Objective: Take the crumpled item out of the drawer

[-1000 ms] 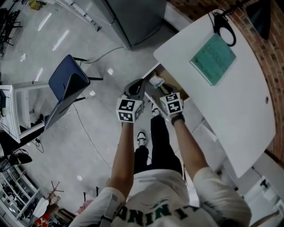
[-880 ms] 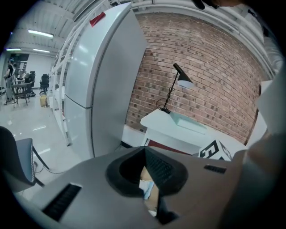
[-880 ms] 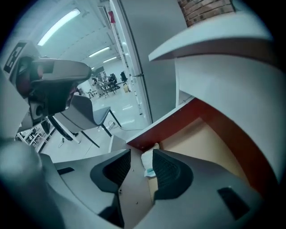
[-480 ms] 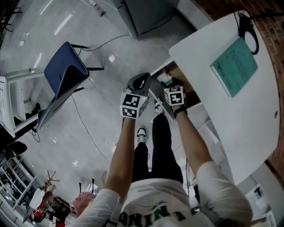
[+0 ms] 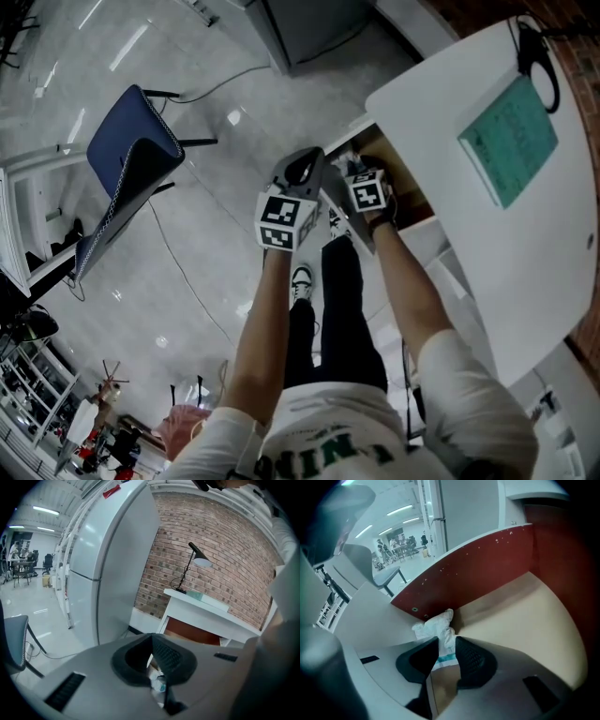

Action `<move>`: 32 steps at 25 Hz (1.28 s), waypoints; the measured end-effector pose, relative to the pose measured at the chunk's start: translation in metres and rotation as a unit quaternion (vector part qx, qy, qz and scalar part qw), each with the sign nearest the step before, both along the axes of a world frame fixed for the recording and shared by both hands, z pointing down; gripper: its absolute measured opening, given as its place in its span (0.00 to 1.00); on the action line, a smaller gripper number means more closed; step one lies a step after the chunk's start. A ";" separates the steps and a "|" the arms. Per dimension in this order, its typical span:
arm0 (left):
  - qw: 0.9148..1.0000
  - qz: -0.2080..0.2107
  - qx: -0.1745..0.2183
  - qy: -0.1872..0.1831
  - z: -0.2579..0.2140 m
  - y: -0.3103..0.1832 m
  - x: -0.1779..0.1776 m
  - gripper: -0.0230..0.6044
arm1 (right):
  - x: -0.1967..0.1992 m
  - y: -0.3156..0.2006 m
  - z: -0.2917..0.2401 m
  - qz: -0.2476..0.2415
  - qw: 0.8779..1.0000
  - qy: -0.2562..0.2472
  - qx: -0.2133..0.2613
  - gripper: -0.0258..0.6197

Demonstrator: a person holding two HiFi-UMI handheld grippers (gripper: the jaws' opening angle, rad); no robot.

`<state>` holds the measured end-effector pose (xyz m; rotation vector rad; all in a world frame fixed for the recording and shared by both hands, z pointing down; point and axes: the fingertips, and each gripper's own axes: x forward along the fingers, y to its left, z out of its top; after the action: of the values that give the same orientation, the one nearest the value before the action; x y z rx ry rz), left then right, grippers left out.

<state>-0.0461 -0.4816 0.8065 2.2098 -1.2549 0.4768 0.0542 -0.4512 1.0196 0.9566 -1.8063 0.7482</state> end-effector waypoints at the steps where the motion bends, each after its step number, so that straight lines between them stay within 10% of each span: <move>1: 1.000 0.000 -0.001 0.001 0.001 0.002 0.000 0.03 | -0.002 0.003 0.001 0.003 1.000 -0.005 -0.007 0.19; 20: 1.000 -0.007 0.017 0.008 -0.055 0.037 -0.019 0.03 | -0.013 0.033 -0.097 0.047 0.997 -0.062 0.000 0.06; 32: 0.999 -0.031 0.008 -0.002 -0.122 0.106 -0.047 0.03 | -0.002 0.088 -0.229 0.105 0.988 -0.057 0.093 0.06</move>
<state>-0.0936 -0.3760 0.6840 2.1767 -1.3303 0.4479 0.0527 -0.3636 0.7907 1.2635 -1.9206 0.7870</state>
